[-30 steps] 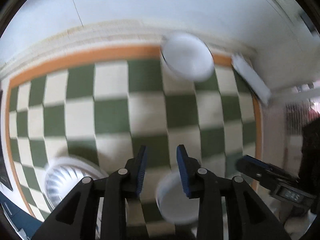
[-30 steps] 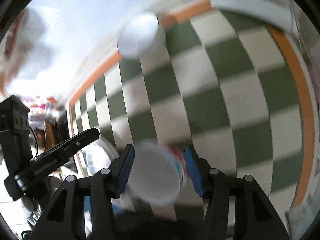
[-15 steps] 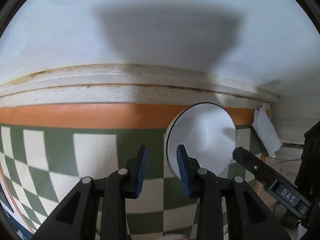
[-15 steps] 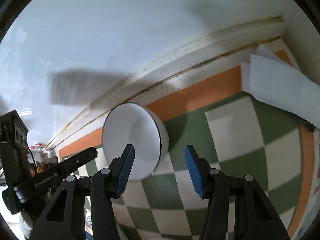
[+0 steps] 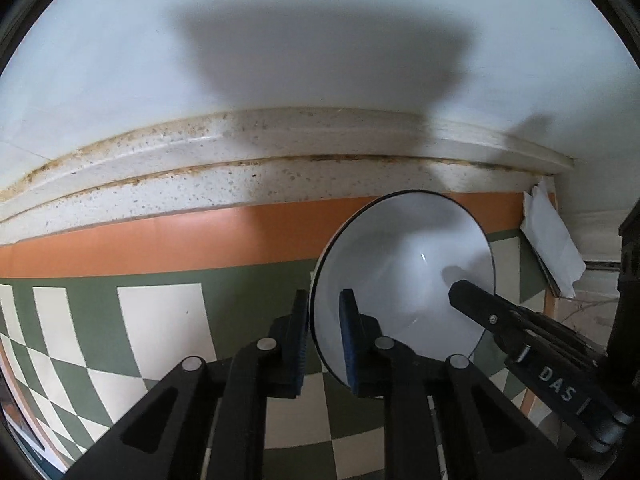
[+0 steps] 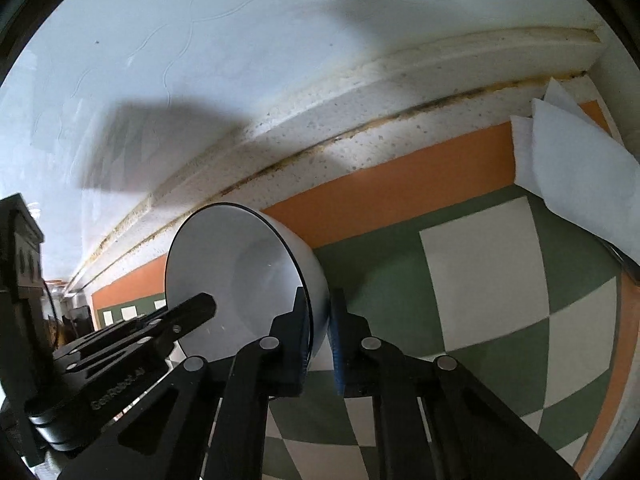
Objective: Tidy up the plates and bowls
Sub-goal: 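Grasp the rim of the nested bowls with both grippers, then carry the nested bowls into the black-rimmed white bowl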
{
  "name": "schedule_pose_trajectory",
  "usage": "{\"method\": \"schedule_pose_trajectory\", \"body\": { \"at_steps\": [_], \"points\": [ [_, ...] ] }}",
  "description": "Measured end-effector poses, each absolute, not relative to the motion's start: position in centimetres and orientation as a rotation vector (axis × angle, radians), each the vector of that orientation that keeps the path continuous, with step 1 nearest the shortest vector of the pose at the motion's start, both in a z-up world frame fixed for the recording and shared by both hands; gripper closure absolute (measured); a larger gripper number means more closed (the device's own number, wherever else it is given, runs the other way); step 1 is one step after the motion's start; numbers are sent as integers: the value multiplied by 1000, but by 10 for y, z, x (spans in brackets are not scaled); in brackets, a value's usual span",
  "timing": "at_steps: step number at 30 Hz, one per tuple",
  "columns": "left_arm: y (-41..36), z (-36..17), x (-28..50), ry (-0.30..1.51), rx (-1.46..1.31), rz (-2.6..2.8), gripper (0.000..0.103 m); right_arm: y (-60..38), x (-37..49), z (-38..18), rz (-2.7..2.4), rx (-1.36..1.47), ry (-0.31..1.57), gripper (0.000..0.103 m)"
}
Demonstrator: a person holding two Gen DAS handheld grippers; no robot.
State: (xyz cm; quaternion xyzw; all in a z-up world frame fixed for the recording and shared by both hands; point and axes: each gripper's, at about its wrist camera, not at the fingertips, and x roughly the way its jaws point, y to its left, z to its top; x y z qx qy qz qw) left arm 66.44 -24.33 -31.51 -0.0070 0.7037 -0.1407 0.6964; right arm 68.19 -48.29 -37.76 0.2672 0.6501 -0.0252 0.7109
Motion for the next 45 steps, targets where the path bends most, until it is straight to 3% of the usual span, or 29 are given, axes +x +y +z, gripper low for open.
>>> {"method": "schedule_pose_trajectory", "body": {
  "at_steps": [13,23,32,45],
  "points": [
    [-231,-239,595,1467,-22,-388,90,-458,605,-303,-33,540,1392,92],
    [-211,-204,508,1466,-5,-482,90,-433,495,-249,-47,508,1372,92],
    [-197,-216,455,1503,25,-517,90,-414,424,-264,-58,541,1419,92],
    [-202,-245,430,1536,115,-500,90,-408,397,-300,-65,577,1478,92]
  ]
}}
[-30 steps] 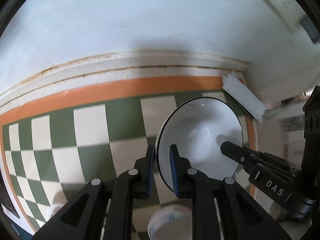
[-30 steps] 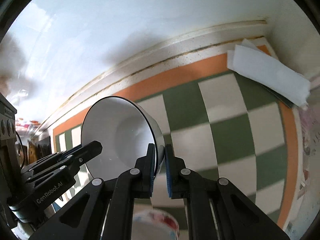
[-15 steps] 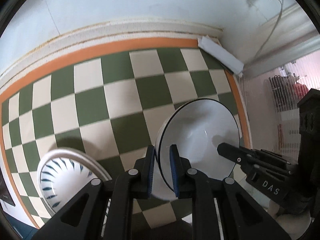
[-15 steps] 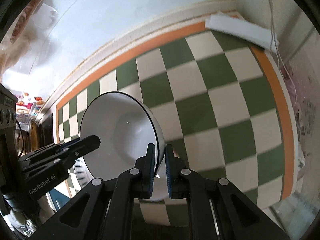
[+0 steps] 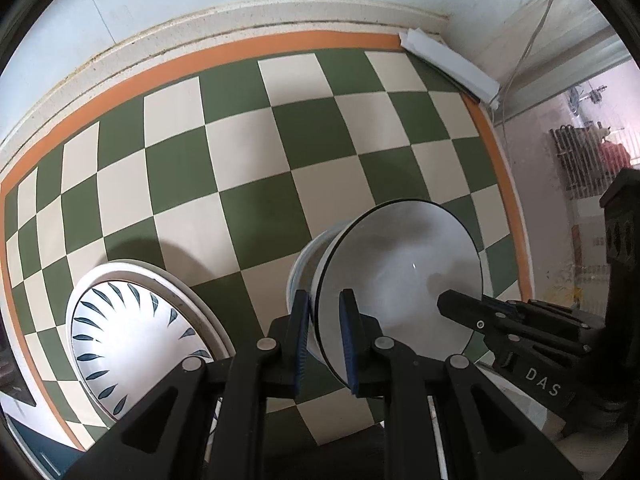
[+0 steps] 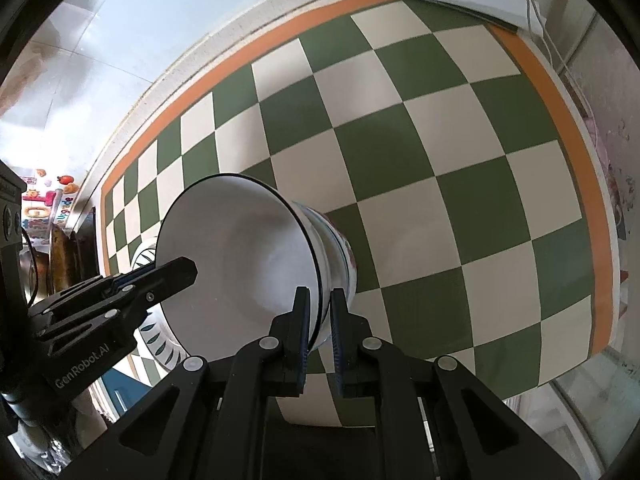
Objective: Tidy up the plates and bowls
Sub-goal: 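Carry the nested bowls into the black-rimmed white bowl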
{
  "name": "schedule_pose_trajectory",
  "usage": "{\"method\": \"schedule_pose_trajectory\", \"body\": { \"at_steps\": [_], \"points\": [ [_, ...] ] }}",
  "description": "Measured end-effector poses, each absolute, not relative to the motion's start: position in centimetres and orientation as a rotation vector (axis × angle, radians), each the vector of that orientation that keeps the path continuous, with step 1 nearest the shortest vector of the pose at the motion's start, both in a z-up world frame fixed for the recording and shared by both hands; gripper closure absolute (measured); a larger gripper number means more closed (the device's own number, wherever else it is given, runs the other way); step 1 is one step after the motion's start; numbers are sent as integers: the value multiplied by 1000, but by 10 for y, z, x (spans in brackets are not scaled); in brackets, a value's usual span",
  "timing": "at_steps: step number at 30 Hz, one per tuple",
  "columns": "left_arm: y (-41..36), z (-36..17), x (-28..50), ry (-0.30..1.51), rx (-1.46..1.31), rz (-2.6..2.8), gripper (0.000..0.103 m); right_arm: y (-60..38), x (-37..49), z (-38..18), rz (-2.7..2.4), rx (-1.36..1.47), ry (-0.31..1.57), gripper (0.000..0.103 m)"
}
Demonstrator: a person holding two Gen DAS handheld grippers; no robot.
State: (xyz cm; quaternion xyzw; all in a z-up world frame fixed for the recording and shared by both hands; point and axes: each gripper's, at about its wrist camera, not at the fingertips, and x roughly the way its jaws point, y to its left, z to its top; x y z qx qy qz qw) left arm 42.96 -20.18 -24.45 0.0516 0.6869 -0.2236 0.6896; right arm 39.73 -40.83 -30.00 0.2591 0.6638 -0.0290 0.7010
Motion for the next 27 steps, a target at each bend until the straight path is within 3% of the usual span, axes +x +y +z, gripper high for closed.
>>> {"method": "schedule_pose_trajectory", "body": {
  "at_steps": [27],
  "points": [
    [-202,-269,421,1561,152,-430,89,-406,413,-318,-63,566,1555,88]
  ]
}}
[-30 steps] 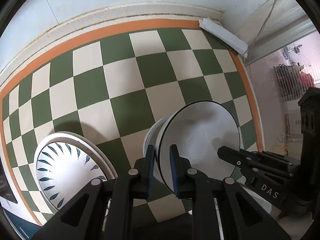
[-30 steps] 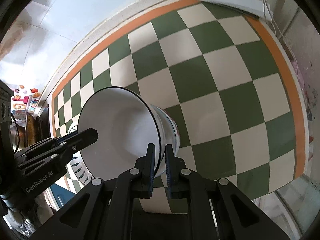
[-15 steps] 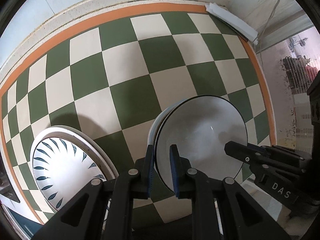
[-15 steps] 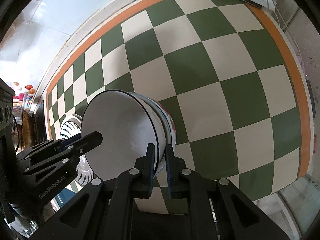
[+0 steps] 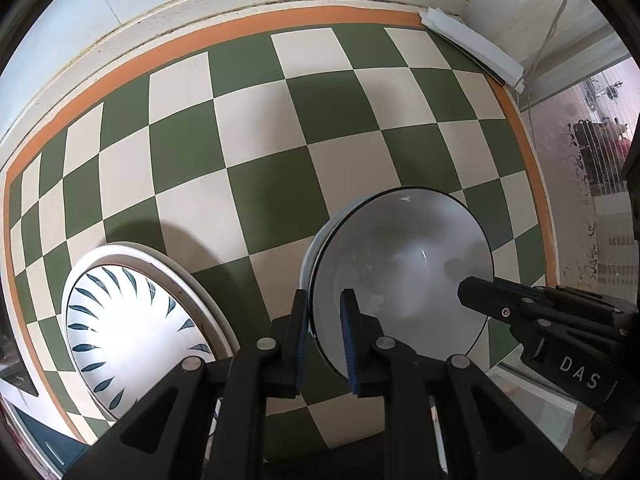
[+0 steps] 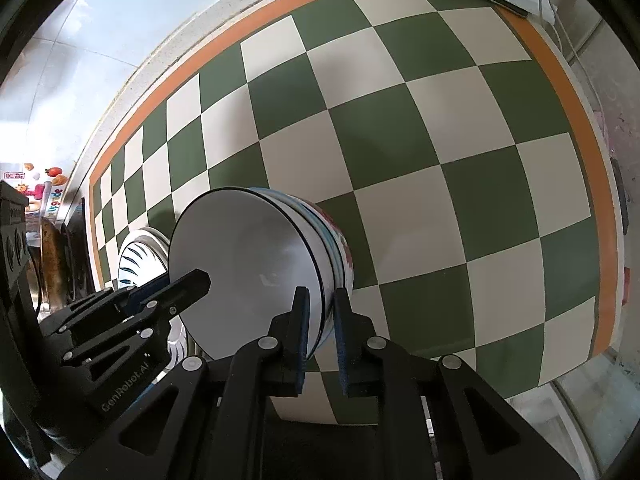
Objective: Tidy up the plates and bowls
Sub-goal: 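Carry the nested bowls into the black-rimmed white bowl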
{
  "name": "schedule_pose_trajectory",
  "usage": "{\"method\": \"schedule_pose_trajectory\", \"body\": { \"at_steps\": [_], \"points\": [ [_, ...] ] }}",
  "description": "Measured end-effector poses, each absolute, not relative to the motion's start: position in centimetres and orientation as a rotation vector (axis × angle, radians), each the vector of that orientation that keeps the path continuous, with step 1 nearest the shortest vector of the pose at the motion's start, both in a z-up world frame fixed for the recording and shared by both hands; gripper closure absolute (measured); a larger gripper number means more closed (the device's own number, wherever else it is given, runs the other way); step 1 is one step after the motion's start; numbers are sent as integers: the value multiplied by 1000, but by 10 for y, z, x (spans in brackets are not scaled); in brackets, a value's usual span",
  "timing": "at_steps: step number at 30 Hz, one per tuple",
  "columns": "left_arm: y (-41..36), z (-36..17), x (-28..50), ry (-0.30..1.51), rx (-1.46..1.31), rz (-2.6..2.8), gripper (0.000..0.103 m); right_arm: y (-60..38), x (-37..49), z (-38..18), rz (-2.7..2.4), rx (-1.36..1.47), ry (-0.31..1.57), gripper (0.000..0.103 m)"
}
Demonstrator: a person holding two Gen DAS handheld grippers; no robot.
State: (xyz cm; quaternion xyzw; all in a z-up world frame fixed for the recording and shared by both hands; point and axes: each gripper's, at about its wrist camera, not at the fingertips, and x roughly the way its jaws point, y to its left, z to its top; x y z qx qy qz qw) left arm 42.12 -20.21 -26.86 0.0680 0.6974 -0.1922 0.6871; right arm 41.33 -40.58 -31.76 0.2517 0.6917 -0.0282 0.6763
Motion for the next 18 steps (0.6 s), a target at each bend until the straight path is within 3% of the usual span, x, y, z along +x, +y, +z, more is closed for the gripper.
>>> {"method": "schedule_pose_trajectory", "body": {
  "at_steps": [9,18],
  "points": [
    [-194,-262,417,1560,112,-422,89,-405,405,-312,-63,579,1536,88],
    [-183,-219,399,1464,133,-448,86,-394,383,-272,-64,523,1474,87]
  ]
}}
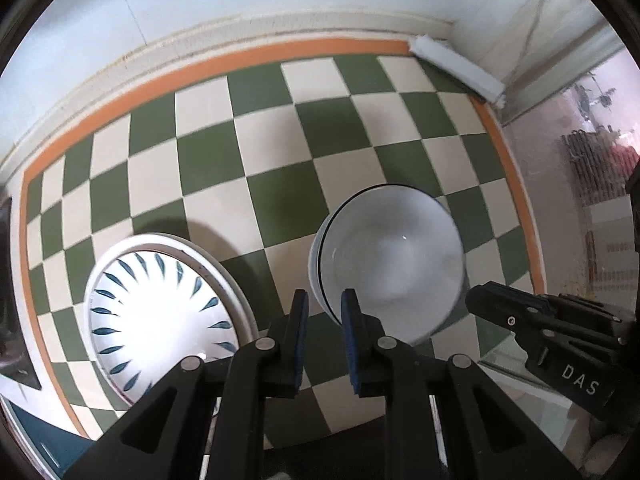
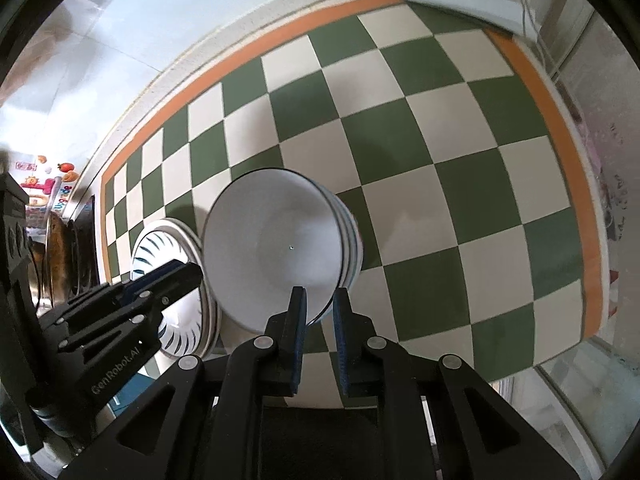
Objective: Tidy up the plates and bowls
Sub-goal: 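Open both grippers and release the bowl stack, then grasp the rim of the three-bowl stack with both grippers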
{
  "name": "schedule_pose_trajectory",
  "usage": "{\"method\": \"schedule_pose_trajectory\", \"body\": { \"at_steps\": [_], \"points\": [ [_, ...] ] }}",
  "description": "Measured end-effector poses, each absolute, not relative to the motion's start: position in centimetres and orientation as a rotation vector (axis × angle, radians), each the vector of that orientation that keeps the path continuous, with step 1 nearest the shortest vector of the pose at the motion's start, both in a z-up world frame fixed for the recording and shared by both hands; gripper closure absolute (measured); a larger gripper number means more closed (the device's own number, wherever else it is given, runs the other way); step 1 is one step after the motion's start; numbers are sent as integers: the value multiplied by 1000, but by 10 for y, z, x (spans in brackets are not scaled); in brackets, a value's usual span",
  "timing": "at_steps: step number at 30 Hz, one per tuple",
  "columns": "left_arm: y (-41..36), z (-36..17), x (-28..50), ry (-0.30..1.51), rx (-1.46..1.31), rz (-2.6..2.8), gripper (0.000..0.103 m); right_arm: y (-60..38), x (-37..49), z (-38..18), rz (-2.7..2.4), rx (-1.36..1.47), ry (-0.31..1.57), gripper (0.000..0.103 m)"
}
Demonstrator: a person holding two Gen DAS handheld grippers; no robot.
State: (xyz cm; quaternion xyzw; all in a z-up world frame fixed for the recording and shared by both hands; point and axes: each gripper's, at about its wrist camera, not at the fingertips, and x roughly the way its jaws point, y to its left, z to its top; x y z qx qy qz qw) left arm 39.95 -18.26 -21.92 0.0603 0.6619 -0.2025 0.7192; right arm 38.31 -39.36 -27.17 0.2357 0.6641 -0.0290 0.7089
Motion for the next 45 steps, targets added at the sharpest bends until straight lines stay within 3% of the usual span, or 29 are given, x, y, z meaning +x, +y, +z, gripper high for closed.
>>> {"method": "schedule_pose_trajectory", "body": {
  "at_steps": [7,10,11,12,17,20,34,45],
  "points": [
    [-168,-177,385,1396,118,-509,67,-385,357,-226,-75,496,1381,70],
    [-162,-161,380,1373,97,-528,40,-382,348,-211,-75,481,1359,53],
    [-160,-156,378,1357,97,-528,20,-381,344,-205,-77,473,1354,48],
    [-158,-151,377,1338,96,-531,12,-380,342,-202,-79,473,1347,46],
    [-153,-134,370,1303,63,-554,9,-380,330,-183,-90,465,1314,20],
    [-153,-127,365,1294,50,-571,6,-380,324,-172,-117,440,1294,15],
    [-165,-128,372,1305,16,-612,5,-396,314,-162,-130,504,1238,10],
    [-186,-223,442,1492,-29,-564,5,-427,346,-255,-37,739,1255,10]
  ]
}}
